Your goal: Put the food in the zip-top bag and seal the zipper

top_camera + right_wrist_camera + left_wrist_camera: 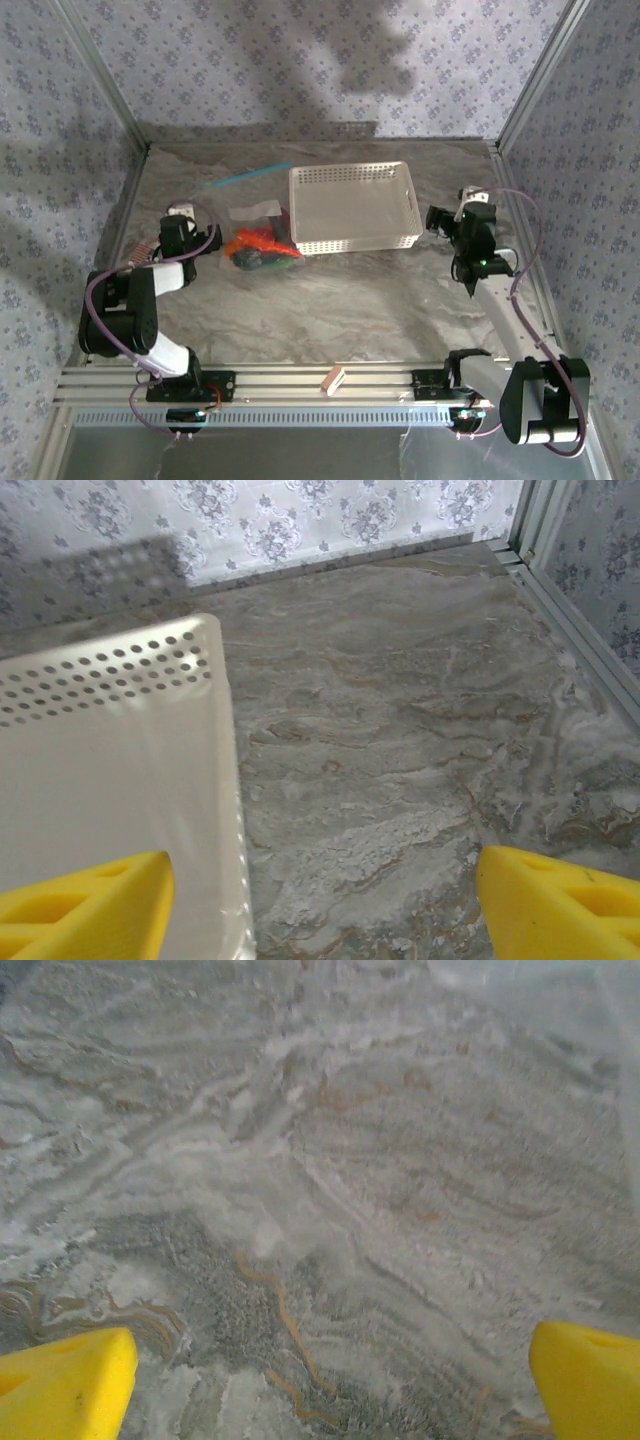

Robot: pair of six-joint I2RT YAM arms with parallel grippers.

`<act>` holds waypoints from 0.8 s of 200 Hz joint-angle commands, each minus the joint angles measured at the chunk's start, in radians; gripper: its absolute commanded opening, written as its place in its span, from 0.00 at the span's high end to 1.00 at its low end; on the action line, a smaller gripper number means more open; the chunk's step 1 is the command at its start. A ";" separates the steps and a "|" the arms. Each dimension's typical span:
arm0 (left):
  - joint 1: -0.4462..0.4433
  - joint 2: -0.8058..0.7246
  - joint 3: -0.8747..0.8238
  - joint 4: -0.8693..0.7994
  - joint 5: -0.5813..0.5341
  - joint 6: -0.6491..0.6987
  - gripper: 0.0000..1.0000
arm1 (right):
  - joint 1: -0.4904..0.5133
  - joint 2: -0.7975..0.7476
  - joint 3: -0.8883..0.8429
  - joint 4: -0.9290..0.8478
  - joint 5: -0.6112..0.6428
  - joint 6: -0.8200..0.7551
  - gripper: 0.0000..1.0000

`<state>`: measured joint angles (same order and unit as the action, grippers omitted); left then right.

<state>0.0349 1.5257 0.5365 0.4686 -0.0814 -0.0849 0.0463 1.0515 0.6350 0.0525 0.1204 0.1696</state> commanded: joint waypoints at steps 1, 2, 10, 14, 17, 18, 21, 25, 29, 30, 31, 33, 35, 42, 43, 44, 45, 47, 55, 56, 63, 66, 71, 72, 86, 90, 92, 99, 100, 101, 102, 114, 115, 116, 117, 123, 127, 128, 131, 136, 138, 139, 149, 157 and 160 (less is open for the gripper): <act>-0.032 -0.003 0.008 0.107 0.010 0.069 0.00 | 0.005 -0.009 -0.083 0.168 0.054 -0.051 0.18; -0.034 -0.003 0.006 0.110 0.012 0.071 0.00 | 0.005 -0.009 -0.087 0.174 0.056 -0.053 0.18; -0.042 -0.009 -0.007 0.128 0.010 0.082 0.00 | 0.005 -0.005 -0.115 0.214 0.073 -0.065 0.18; -0.043 -0.010 -0.015 0.141 0.009 0.082 0.00 | 0.005 -0.002 -0.125 0.234 0.085 -0.071 0.18; -0.043 -0.014 -0.020 0.146 0.011 0.082 0.00 | 0.003 0.000 -0.136 0.247 0.093 -0.074 0.18; -0.043 -0.014 -0.023 0.147 0.011 0.082 0.00 | 0.004 0.001 -0.139 0.251 0.095 -0.076 0.18; -0.043 -0.016 -0.031 0.163 0.011 0.082 0.00 | 0.003 0.004 -0.149 0.265 0.102 -0.081 0.17; -0.043 -0.017 -0.044 0.187 0.012 0.081 0.00 | 0.002 0.007 -0.158 0.280 0.109 -0.087 0.17; -0.041 -0.021 -0.056 0.207 0.014 0.080 0.00 | 0.001 0.012 -0.165 0.293 0.113 -0.095 0.17; -0.040 -0.021 -0.061 0.214 0.016 0.078 0.00 | 0.001 0.013 -0.168 0.296 0.114 -0.097 0.17; -0.039 -0.021 -0.066 0.222 0.016 0.078 0.00 | 0.000 0.015 -0.170 0.297 0.114 -0.099 0.17; -0.037 -0.021 -0.076 0.238 0.019 0.077 0.00 | 0.000 0.017 -0.173 0.304 0.115 -0.102 0.17; -0.036 -0.019 -0.087 0.258 0.022 0.076 0.00 | -0.002 0.019 -0.176 0.310 0.115 -0.104 0.17; -0.037 0.009 -0.137 0.380 0.032 0.084 0.00 | -0.006 0.031 -0.187 0.330 0.113 -0.112 0.17; -0.038 0.015 -0.146 0.393 0.031 0.084 0.00 | -0.007 0.033 -0.189 0.333 0.113 -0.112 0.17; -0.039 0.021 -0.153 0.424 0.031 0.085 0.00 | -0.008 0.036 -0.190 0.335 0.114 -0.113 0.17; -0.040 0.025 -0.157 0.448 0.031 0.087 0.00 | -0.008 0.038 -0.191 0.338 0.113 -0.114 0.17; -0.042 0.028 -0.170 0.478 0.033 0.090 0.00 | -0.010 0.043 -0.193 0.343 0.113 -0.115 0.17; -0.050 -0.002 -0.182 0.437 0.039 0.102 0.00 | -0.013 0.061 -0.202 0.366 0.107 -0.117 0.17; -0.050 -0.008 -0.180 0.426 0.040 0.103 0.00 | -0.014 0.064 -0.204 0.367 0.107 -0.118 0.17; -0.052 -0.006 -0.182 0.437 0.041 0.106 0.00 | -0.018 0.081 -0.216 0.394 0.098 -0.118 0.17; -0.053 0.003 -0.186 0.461 0.040 0.105 0.00 | -0.019 0.090 -0.222 0.409 0.097 -0.119 0.17; -0.052 0.010 -0.187 0.473 0.038 0.104 0.00 | -0.020 0.105 -0.233 0.441 0.093 -0.123 0.17; -0.052 0.010 -0.186 0.470 0.038 0.104 0.00 | -0.021 0.108 -0.236 0.448 0.093 -0.124 0.17; -0.052 0.001 -0.180 0.439 0.040 0.104 0.00 | -0.022 0.159 -0.267 0.541 0.095 -0.152 0.18; -0.052 0.004 -0.183 0.454 0.039 0.104 0.00 | -0.021 0.172 -0.271 0.560 0.105 -0.164 0.18; -0.052 0.003 -0.183 0.454 0.039 0.105 0.00 | -0.022 0.179 -0.274 0.573 0.110 -0.168 0.18; -0.052 -0.005 -0.180 0.432 0.040 0.104 0.00 | -0.028 0.203 -0.285 0.621 0.118 -0.175 0.18; -0.052 -0.004 -0.180 0.432 0.039 0.103 0.00 | -0.030 0.207 -0.287 0.629 0.117 -0.175 0.18; -0.052 -0.003 -0.180 0.433 0.040 0.104 0.00 | -0.031 0.211 -0.289 0.636 0.117 -0.175 0.18; -0.052 -0.002 -0.181 0.435 0.041 0.104 0.00 | -0.034 0.215 -0.292 0.644 0.117 -0.176 0.18; -0.052 -0.001 -0.182 0.442 0.041 0.104 0.00 | -0.065 0.250 -0.291 0.661 0.092 -0.148 0.18; -0.051 -0.001 -0.181 0.440 0.041 0.104 0.00 | -0.068 0.254 -0.291 0.665 0.089 -0.146 0.18; -0.051 -0.003 -0.181 0.438 0.041 0.104 0.00 | -0.069 0.258 -0.291 0.667 0.084 -0.144 0.18; -0.052 -0.003 -0.181 0.436 0.041 0.104 0.00 | -0.072 0.261 -0.292 0.672 0.080 -0.143 0.18; -0.050 -0.001 -0.181 0.442 0.041 0.104 0.00 | -0.083 0.283 -0.297 0.691 0.066 -0.134 0.18; -0.050 0.001 -0.181 0.445 0.042 0.104 0.00 | -0.087 0.300 -0.300 0.711 0.061 -0.128 0.18; -0.050 0.001 -0.181 0.443 0.042 0.104 0.00 | -0.089 0.304 -0.301 0.716 0.060 -0.127 0.18; -0.051 -0.001 -0.182 0.441 0.043 0.104 0.00 | -0.093 0.314 -0.304 0.728 0.055 -0.126 0.18; -0.050 -0.001 -0.182 0.438 0.043 0.104 0.00 | -0.094 0.335 -0.305 0.744 0.048 -0.125 0.18; -0.050 -0.001 -0.181 0.439 0.043 0.103 0.00 | -0.095 0.342 -0.305 0.751 0.046 -0.125 0.18; -0.050 -0.001 -0.181 0.439 0.043 0.104 0.00 | -0.094 0.347 -0.304 0.754 0.046 -0.125 0.18; -0.051 0.001 -0.180 0.437 0.044 0.103 0.00 | -0.092 0.376 -0.283 0.744 0.046 -0.127 0.18; -0.049 -0.001 -0.176 0.431 0.045 0.102 0.00 | -0.087 0.395 -0.252 0.708 0.046 -0.133 0.18; -0.049 0.001 -0.175 0.429 0.045 0.102 0.00 | -0.084 0.403 -0.236 0.692 0.046 -0.136 0.18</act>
<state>-0.0097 1.5280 0.3511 0.8650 -0.0639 0.0082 -0.0444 1.4029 0.3454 0.7082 0.1867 0.0364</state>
